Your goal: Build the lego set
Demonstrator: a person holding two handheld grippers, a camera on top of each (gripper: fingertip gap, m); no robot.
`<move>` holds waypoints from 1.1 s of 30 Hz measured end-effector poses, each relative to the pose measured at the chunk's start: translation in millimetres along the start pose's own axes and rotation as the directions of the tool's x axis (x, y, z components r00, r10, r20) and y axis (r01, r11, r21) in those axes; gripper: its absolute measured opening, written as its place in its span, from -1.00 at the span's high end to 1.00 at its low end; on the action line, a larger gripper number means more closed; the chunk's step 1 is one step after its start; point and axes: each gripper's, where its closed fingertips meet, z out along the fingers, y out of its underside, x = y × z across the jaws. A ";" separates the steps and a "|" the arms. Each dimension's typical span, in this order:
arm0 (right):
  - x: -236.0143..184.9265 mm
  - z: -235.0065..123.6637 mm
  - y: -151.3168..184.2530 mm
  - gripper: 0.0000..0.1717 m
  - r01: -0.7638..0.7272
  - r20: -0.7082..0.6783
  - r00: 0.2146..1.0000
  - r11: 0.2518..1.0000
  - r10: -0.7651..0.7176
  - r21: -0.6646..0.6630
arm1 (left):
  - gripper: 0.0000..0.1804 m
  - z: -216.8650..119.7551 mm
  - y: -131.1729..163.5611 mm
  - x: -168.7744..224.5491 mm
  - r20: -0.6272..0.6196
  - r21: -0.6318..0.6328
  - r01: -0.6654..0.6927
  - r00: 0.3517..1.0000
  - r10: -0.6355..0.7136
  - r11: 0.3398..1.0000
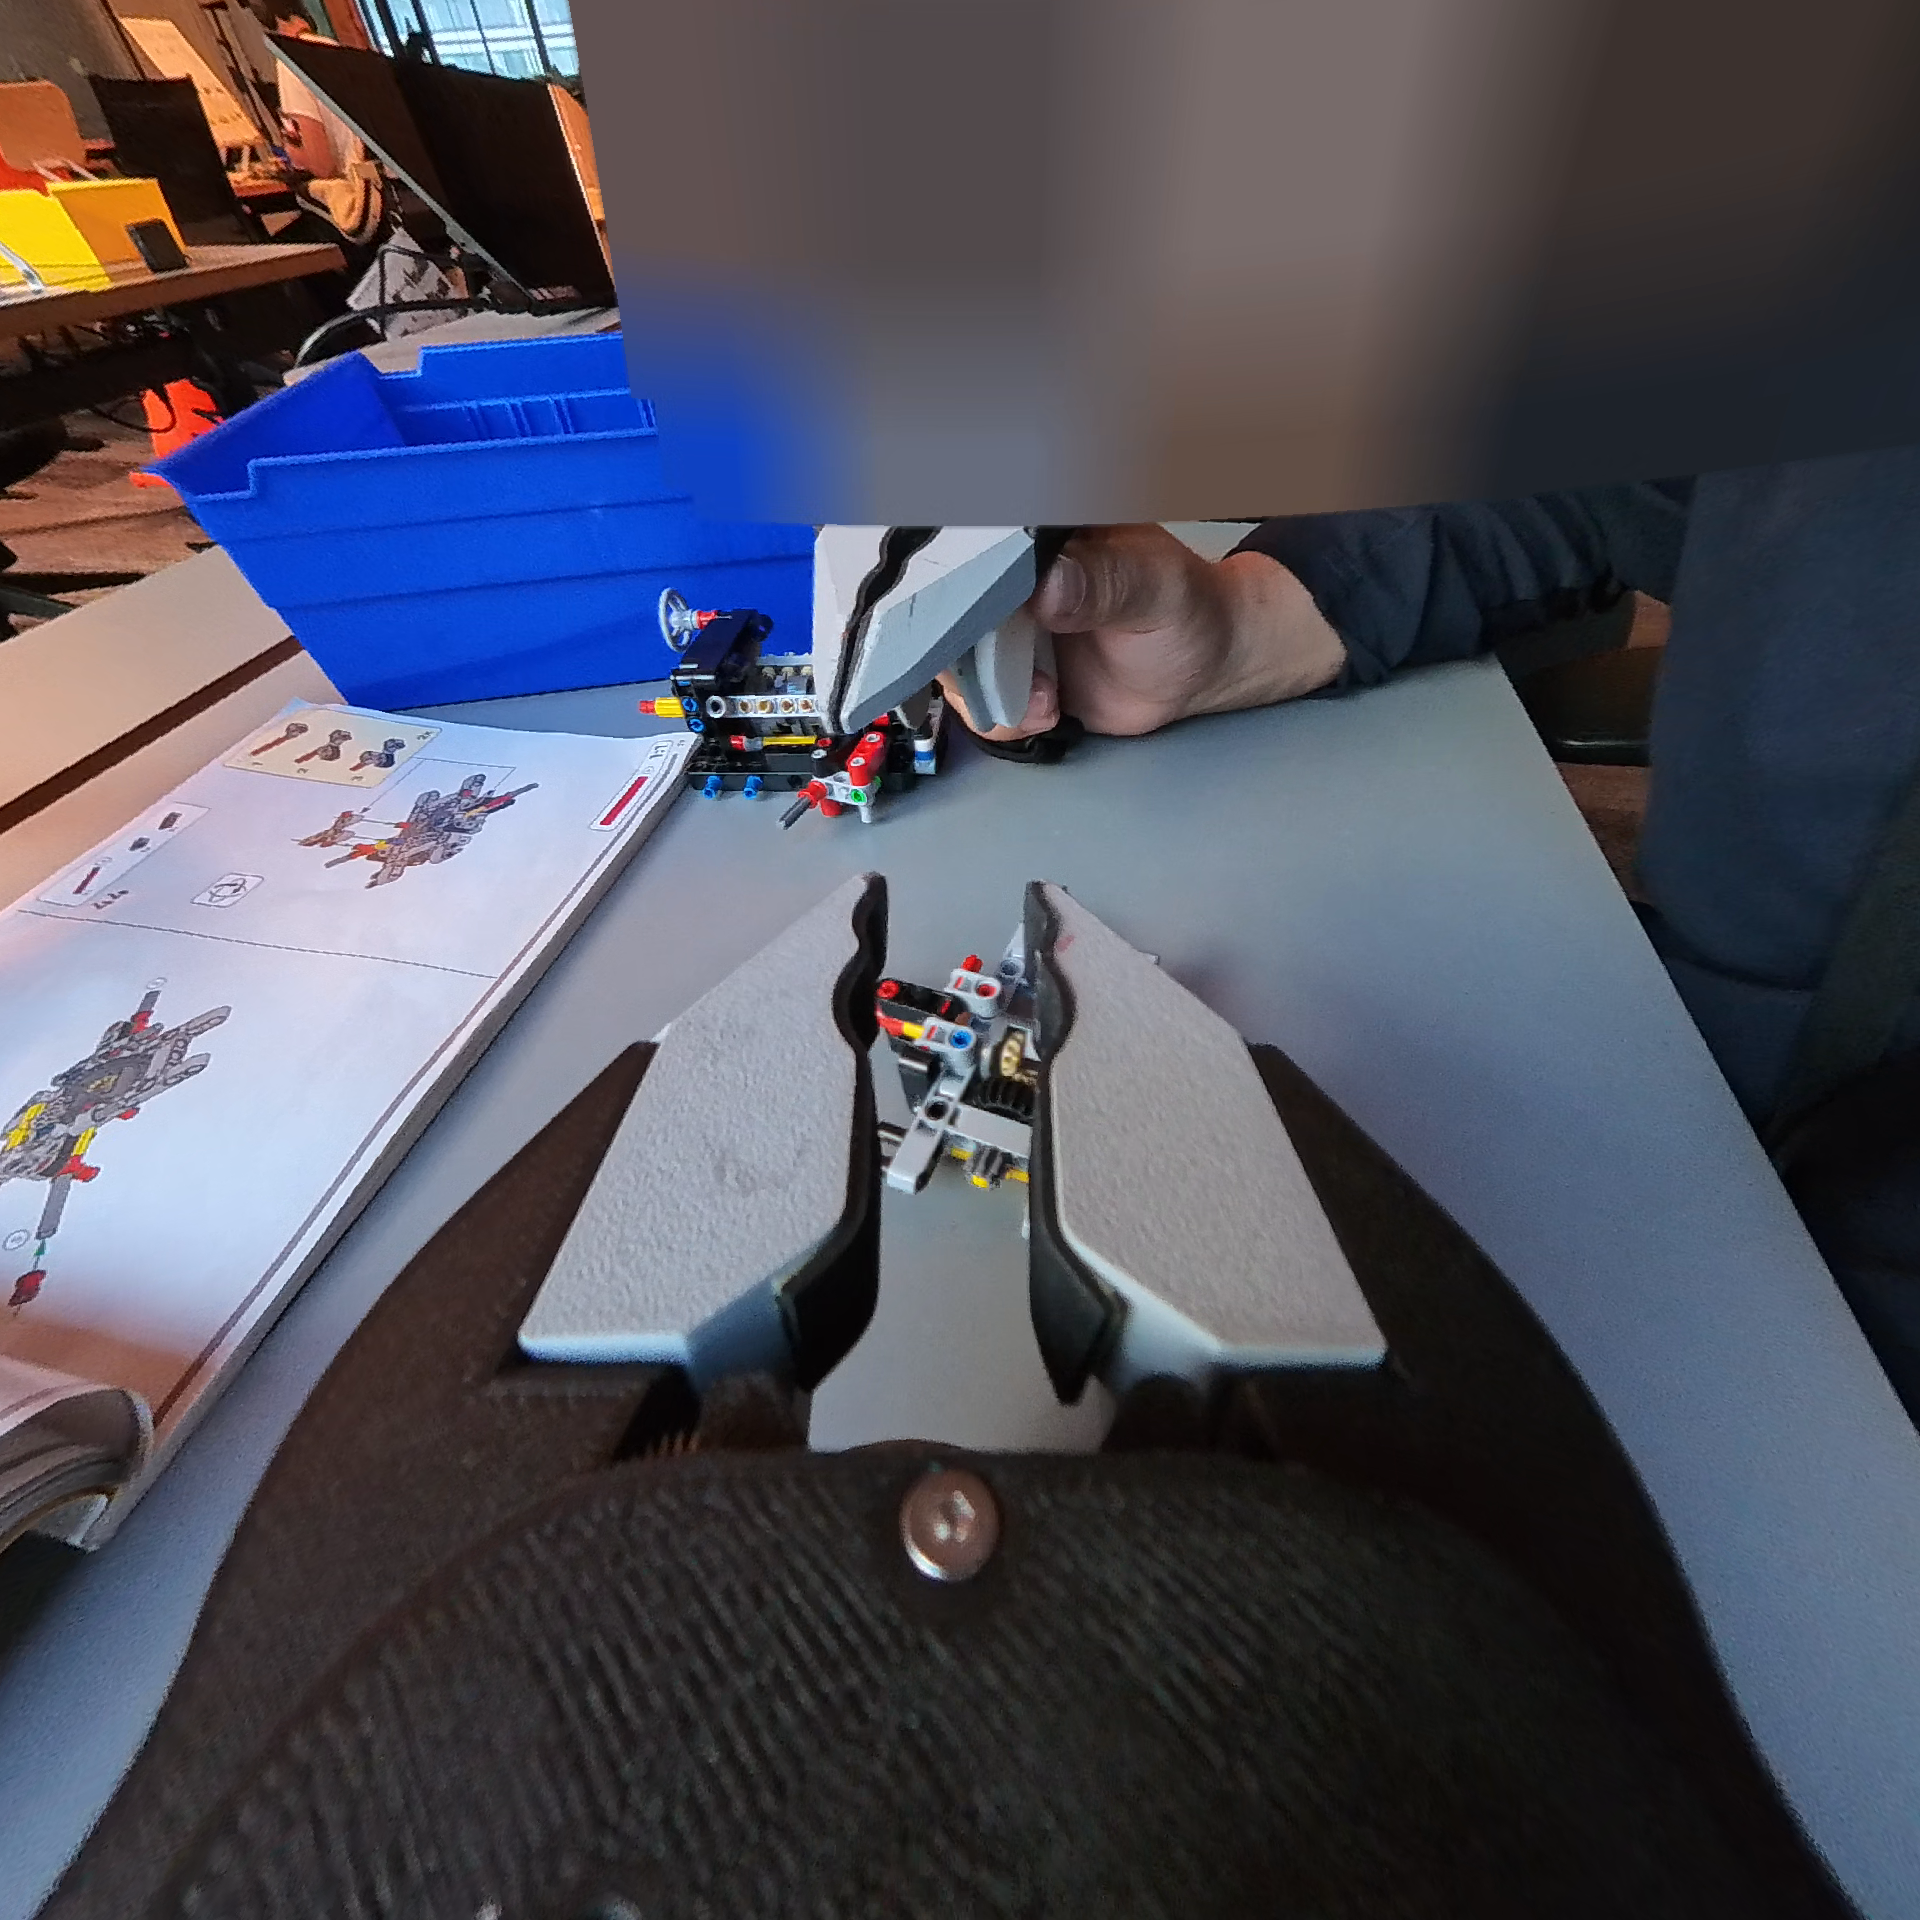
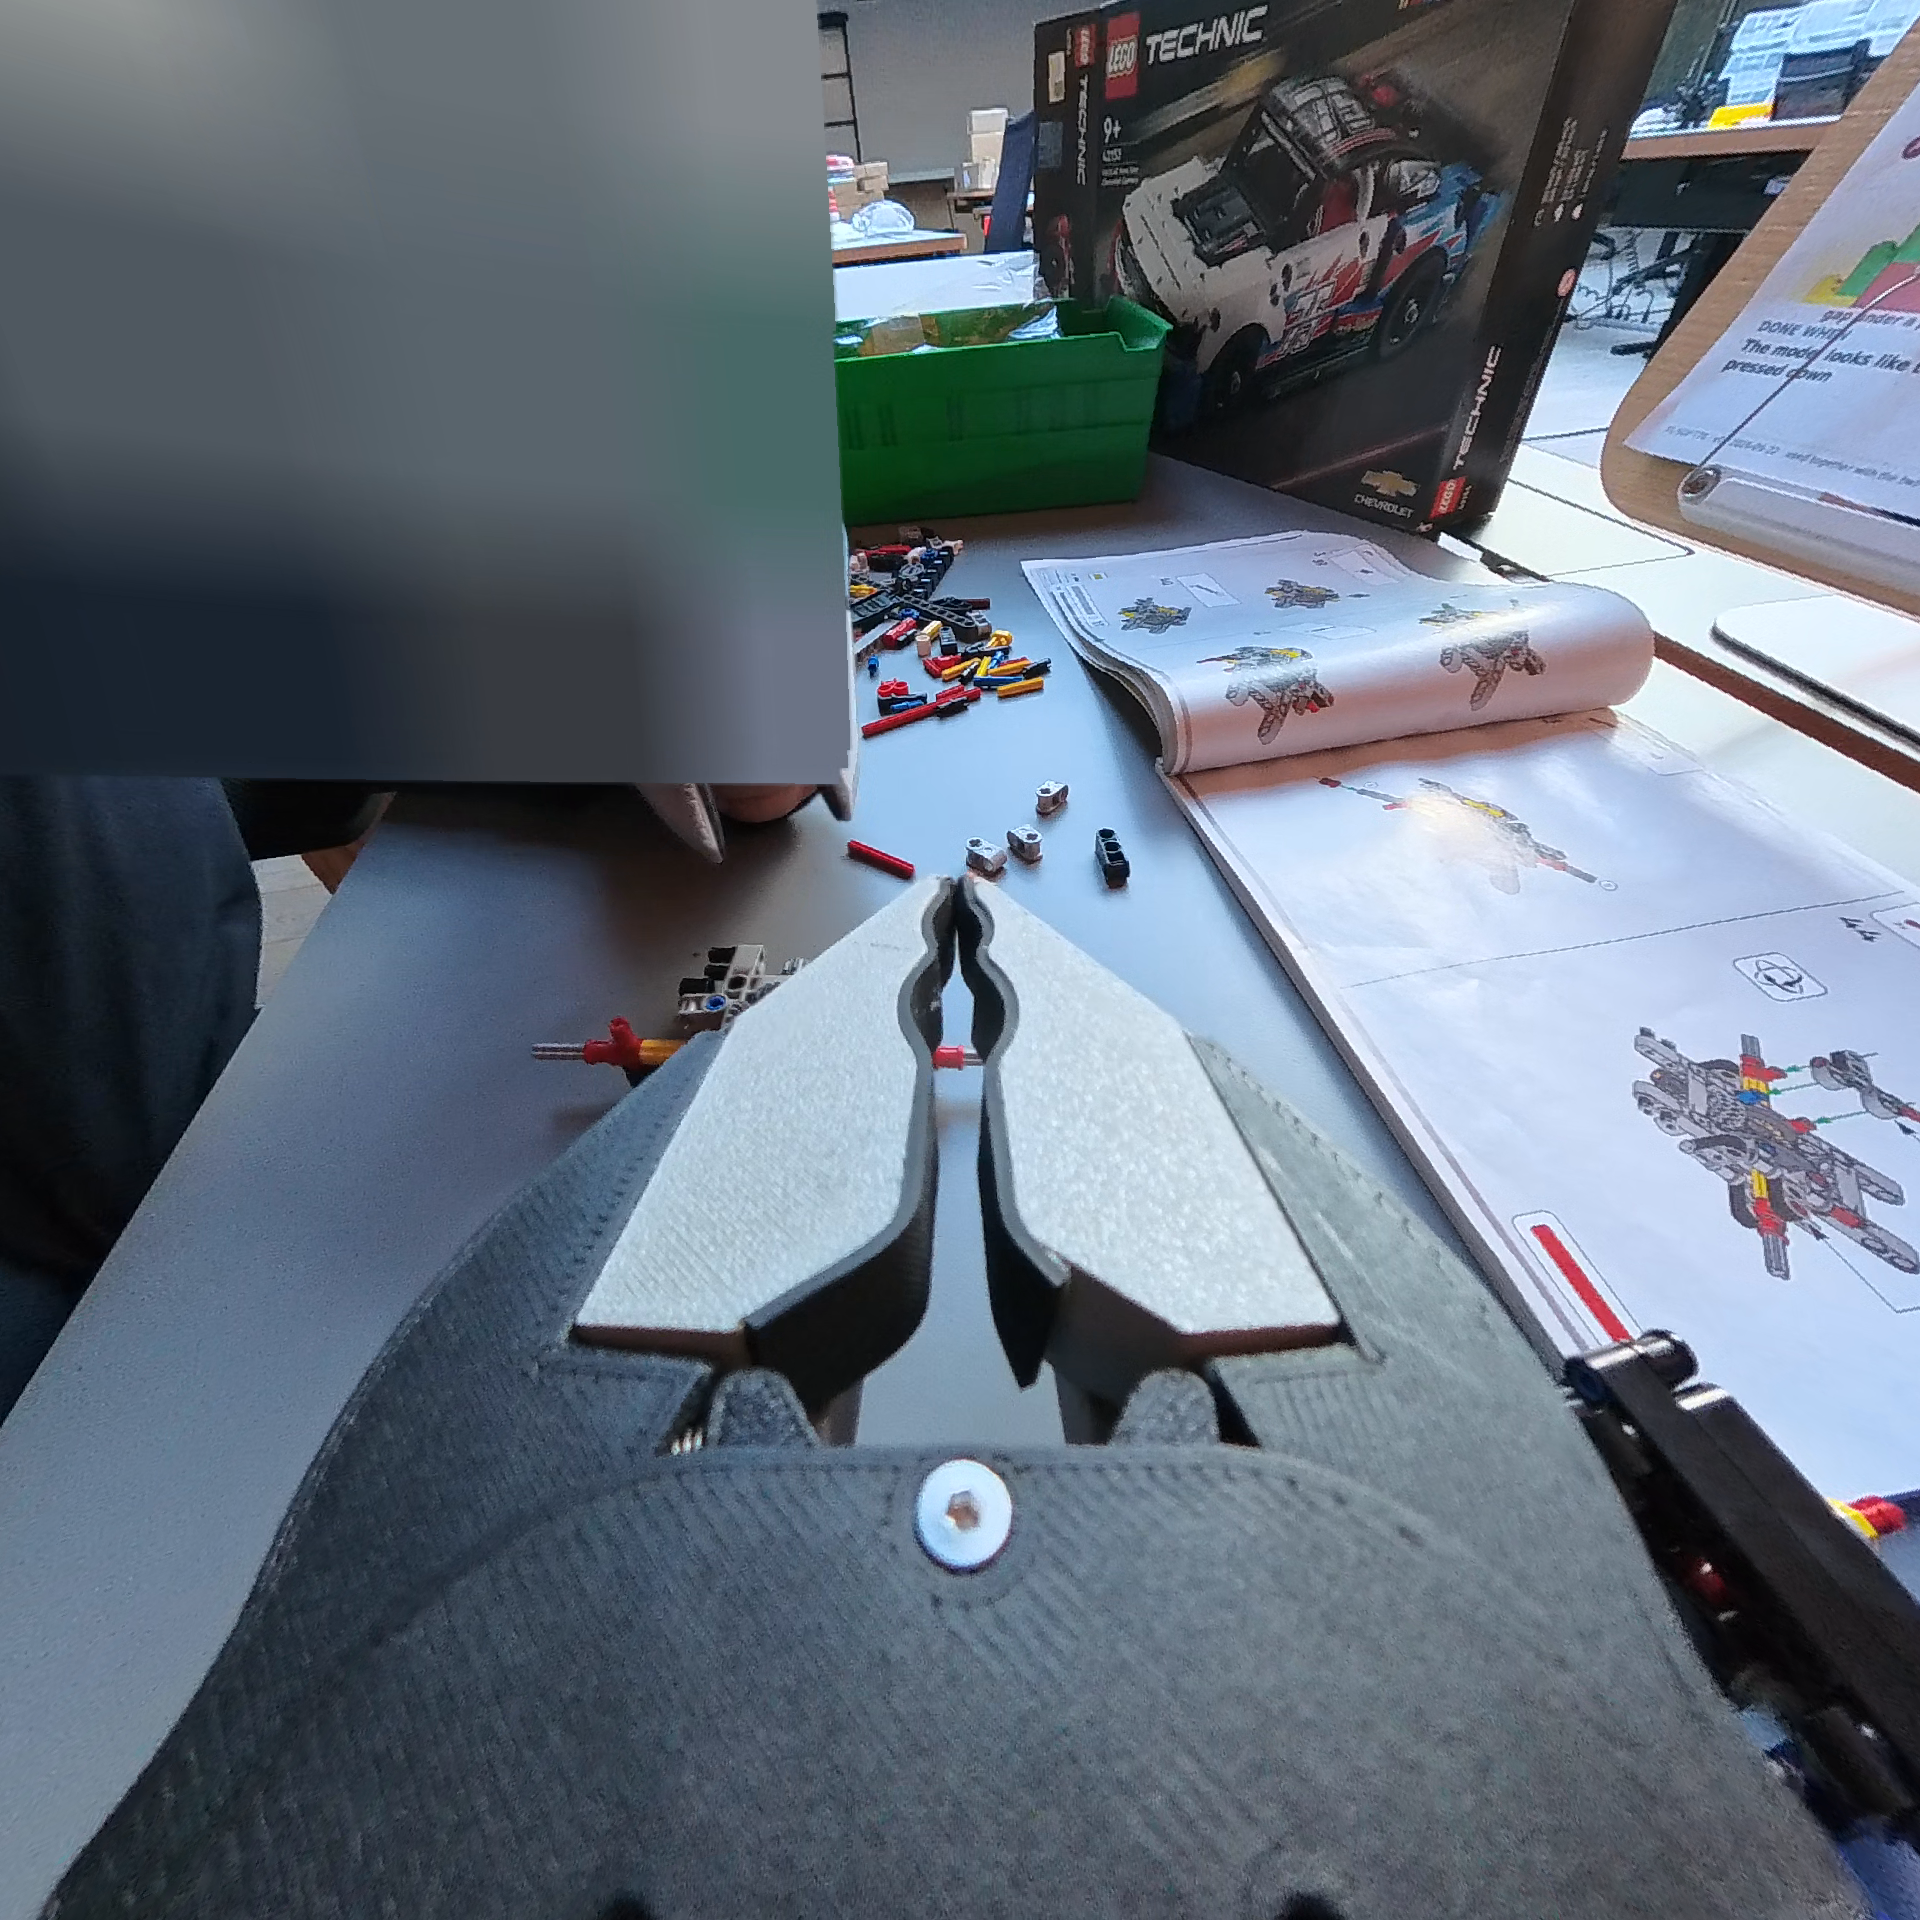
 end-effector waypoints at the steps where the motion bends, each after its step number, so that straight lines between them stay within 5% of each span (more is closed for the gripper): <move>1: 0.6 -0.3 0.1 1.00 0.002 -0.004 1.000 1.000 -0.002 0.000 | 0.74 -0.2 -0.2 -0.9 0.005 0.002 0.003 1.000 -0.003 1.000; 22: -4.4 -5.2 8.1 0.99 0.070 0.027 0.997 0.996 -0.068 -0.064 | 0.71 -2.9 22.1 -11.0 0.043 -0.137 0.112 0.993 -0.107 0.984; 27: -3.8 -8.0 14.5 0.75 0.046 -0.002 0.999 0.994 -0.047 -0.103 | 0.67 -8.2 25.4 -2.6 -0.012 -0.158 0.131 0.991 -0.134 0.979; 33: -34.7 -17.9 36.4 0.69 0.002 0.059 0.998 0.980 0.010 -0.200 | 0.61 -29.0 42.4 15.1 -0.037 -0.288 0.158 0.984 -0.175 0.944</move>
